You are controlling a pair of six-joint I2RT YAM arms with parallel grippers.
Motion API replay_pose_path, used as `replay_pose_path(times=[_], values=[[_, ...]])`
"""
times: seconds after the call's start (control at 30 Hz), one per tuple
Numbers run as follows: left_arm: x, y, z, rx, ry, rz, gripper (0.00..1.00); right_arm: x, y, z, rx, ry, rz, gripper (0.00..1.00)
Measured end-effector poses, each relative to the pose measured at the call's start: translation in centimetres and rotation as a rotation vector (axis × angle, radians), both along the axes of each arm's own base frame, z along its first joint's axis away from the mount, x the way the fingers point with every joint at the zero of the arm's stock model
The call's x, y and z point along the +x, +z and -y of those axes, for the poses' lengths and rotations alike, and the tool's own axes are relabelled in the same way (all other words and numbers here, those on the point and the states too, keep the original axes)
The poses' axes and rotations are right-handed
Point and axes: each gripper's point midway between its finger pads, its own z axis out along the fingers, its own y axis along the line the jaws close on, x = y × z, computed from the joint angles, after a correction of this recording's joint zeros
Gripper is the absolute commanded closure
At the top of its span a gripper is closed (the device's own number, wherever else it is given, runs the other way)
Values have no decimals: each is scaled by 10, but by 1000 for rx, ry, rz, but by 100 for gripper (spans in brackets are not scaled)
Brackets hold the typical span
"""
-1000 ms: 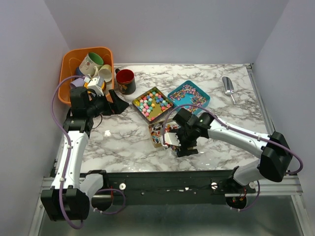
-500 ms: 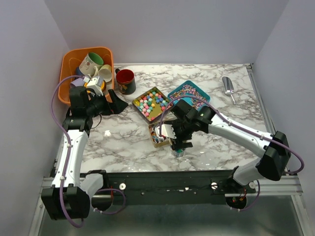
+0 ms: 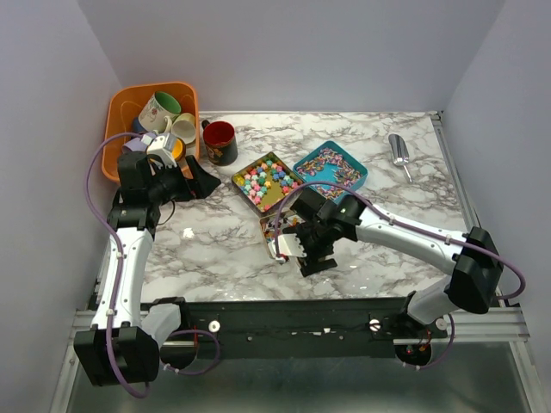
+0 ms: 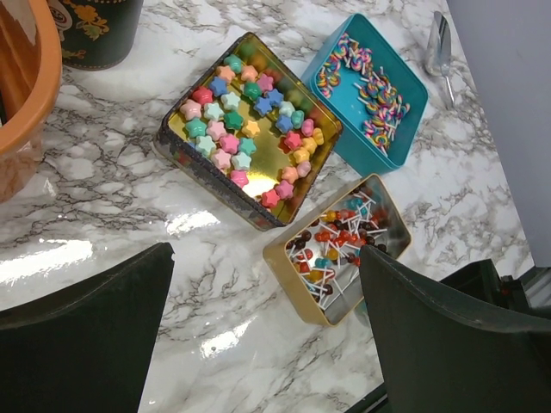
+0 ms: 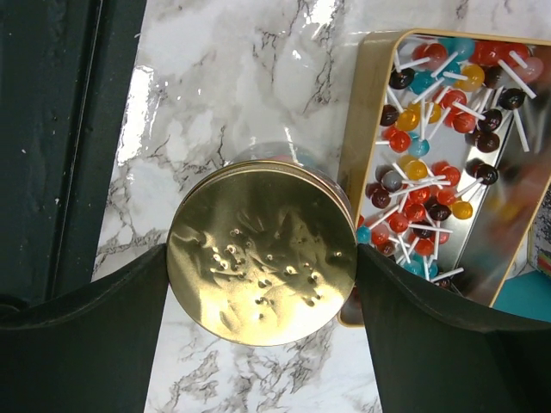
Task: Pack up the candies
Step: Close the bottle lid on the packing bottle.
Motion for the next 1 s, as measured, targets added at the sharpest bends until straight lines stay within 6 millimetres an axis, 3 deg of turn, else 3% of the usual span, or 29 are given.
replay_pose_path(times=[0.7, 1.0], values=[[4, 2, -6, -15, 27, 1, 1, 17, -36, 9, -95, -27, 71, 26], [4, -15, -5, -27, 26, -34, 2, 24, -38, 15, -85, -89, 60, 24]])
